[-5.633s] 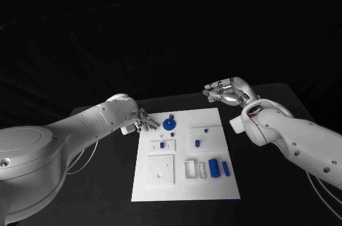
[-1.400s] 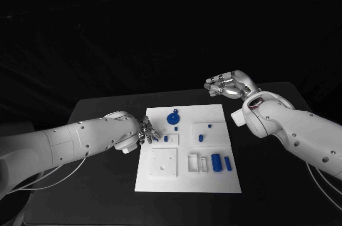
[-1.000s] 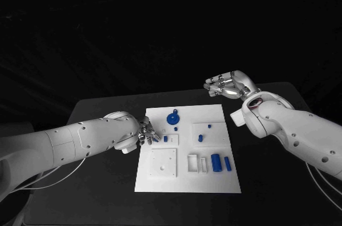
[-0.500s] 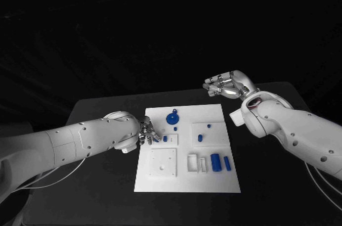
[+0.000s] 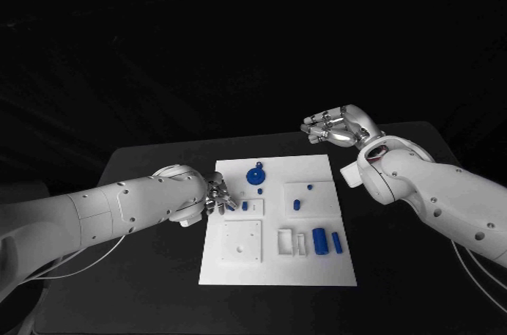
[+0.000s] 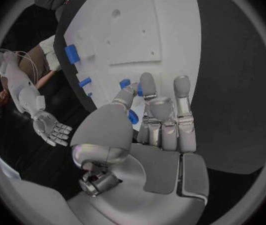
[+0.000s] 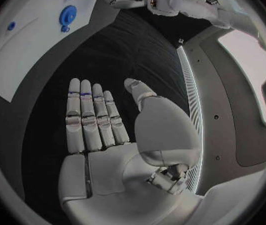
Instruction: Assemble the parts on the task board
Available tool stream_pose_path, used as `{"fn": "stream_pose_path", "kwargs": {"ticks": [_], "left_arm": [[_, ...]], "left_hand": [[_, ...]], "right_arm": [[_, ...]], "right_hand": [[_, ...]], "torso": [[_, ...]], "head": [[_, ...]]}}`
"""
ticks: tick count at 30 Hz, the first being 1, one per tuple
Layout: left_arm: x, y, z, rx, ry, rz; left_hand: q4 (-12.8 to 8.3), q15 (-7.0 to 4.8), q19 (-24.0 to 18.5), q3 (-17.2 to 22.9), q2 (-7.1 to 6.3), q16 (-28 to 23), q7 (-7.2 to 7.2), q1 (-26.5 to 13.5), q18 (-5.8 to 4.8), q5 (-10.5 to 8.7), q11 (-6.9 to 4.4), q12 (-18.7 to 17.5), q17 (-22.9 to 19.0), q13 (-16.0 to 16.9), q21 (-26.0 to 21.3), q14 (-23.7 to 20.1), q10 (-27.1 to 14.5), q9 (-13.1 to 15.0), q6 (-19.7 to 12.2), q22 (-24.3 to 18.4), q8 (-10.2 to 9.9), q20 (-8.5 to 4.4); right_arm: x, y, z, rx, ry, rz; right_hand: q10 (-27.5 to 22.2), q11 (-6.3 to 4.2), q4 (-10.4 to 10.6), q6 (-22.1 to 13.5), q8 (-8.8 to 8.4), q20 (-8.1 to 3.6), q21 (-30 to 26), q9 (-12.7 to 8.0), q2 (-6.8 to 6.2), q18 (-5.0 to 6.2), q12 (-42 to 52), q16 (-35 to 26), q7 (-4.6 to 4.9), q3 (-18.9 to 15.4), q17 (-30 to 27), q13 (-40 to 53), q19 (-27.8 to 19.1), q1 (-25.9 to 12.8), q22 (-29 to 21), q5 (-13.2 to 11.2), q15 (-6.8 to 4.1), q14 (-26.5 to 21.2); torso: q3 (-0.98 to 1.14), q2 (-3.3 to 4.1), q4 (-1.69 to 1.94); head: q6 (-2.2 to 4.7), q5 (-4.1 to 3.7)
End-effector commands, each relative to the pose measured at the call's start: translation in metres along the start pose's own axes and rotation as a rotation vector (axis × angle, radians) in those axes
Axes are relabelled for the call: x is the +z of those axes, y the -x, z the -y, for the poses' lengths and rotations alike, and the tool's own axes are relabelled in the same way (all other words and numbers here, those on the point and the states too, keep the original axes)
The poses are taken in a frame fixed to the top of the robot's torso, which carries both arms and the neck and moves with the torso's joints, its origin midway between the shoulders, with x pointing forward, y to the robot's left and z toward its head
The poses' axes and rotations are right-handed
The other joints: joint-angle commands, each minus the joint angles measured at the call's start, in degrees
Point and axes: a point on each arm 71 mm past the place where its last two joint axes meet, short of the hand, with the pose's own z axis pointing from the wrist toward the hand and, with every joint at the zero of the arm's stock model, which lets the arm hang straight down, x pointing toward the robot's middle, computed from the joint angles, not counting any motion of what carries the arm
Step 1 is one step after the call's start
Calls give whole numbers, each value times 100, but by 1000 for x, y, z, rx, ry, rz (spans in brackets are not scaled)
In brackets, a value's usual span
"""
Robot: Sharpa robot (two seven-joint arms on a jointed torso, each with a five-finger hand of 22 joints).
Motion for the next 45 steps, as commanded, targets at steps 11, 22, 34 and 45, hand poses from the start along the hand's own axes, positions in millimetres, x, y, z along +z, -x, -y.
{"fn": "stream_pose_path", "kwargs": {"ticks": [11, 22, 34, 45], "left_arm": [[1, -4, -1, 25, -2, -13], [1, -3, 0, 18, -13, 4], [1, -3, 3, 42, -29, 18], [-3, -4, 0, 27, -40, 39]], "left_hand": [[19, 2, 6, 10, 184, -21, -95, 225, -15, -17, -2, -24, -8, 12, -13, -35, 253, 814, 46, 104, 47, 35], [18, 0, 8, 9, 180, -11, -96, 230, -13, -21, -4, -23, 3, 15, -12, -29, 256, 810, 46, 104, 54, 35], [17, 0, 14, 10, 181, 2, -95, 236, -13, -21, -3, -17, 14, 19, -10, -28, 253, 801, 48, 104, 54, 34], [2, -4, 27, 16, 177, 18, -99, 247, -8, -3, -11, -5, 24, 22, -6, -15, 256, 798, 55, 102, 65, 30]], "right_arm": [[0, -2, -1, 1, 8, -9], [0, -2, 0, 1, 8, -10], [0, -2, 0, 0, 5, -11], [0, -1, 1, 0, 2, -10]], "right_hand": [[-44, 15, 20, -28, -2, -15, -36, 3, 0, 75, -37, -23, -16, -12, -8, -8, -42, 51, -7, 25, -3, -55], [-44, 15, 20, -28, -2, -15, -36, 3, 0, 75, -37, -23, -16, -12, -8, -8, -42, 51, -7, 25, -3, -55], [-44, 15, 20, -28, -2, -15, -36, 3, 0, 75, -37, -23, -16, -12, -8, -8, -42, 51, -7, 25, -3, -55], [-44, 15, 18, -17, -1, -14, -37, 4, 0, 75, -36, -23, -17, -15, -9, -8, -44, 51, -7, 27, -2, -57]], "torso": [[1, 3, 0], [3, 2, -3], [1, 4, -1], [-4, 4, 2]], "head": [[1, -7], [4, -17], [-3, -18], [-13, -30]]}}
